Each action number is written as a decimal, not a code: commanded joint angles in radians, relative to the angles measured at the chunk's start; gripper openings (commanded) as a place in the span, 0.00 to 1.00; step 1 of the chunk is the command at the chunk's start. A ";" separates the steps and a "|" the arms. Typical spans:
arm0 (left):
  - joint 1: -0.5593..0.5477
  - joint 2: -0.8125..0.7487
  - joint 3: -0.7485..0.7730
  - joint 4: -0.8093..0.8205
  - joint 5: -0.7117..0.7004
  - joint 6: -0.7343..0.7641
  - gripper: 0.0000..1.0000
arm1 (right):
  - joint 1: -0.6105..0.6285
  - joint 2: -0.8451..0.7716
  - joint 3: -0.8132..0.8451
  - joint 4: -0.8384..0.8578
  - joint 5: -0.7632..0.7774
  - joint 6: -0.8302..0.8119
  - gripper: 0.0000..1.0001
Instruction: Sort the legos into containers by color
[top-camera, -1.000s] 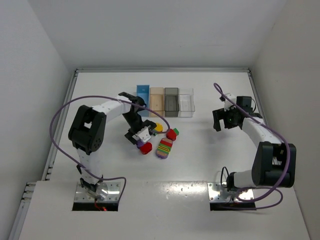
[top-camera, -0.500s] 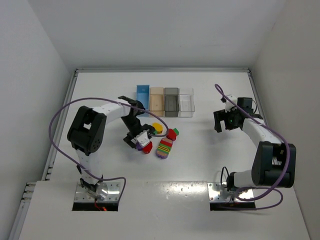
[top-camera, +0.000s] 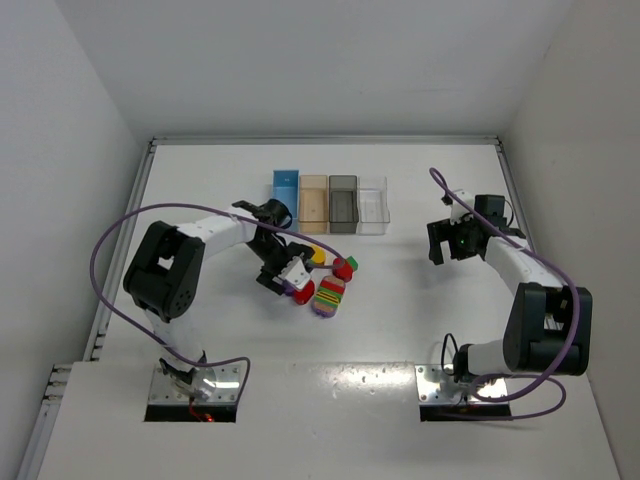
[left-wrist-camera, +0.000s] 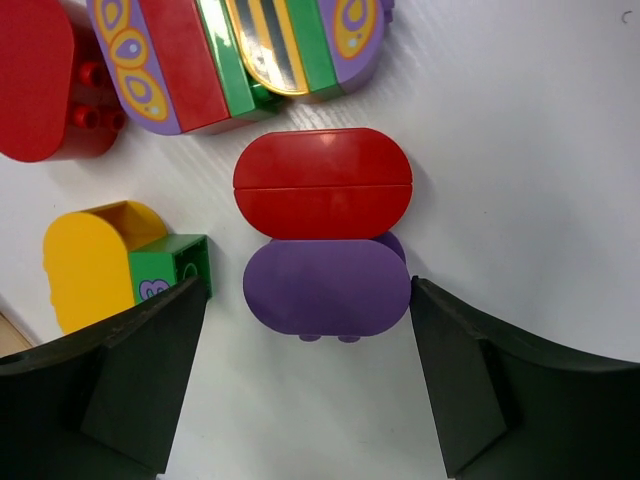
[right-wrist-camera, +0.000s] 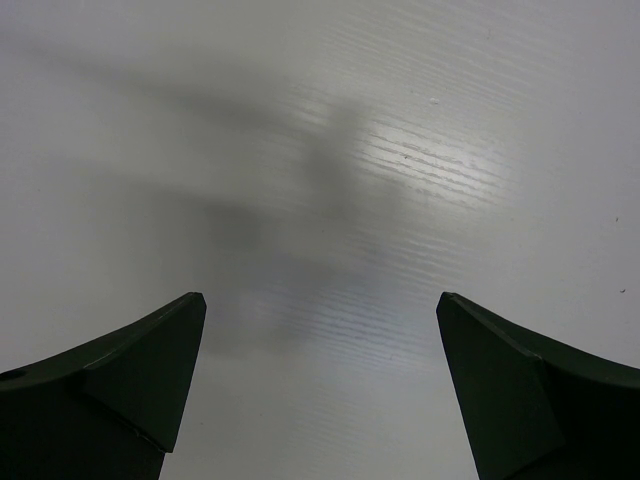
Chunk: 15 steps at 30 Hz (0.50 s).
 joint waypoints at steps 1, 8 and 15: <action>-0.007 -0.034 -0.004 0.033 0.043 -0.058 0.88 | -0.005 0.000 0.004 0.033 0.003 -0.013 0.99; -0.007 -0.004 -0.004 0.034 0.033 -0.078 0.88 | -0.005 0.000 0.004 0.033 0.003 -0.013 0.99; -0.007 0.005 -0.035 0.024 0.024 -0.023 0.88 | -0.005 0.000 -0.005 0.033 0.003 -0.013 0.99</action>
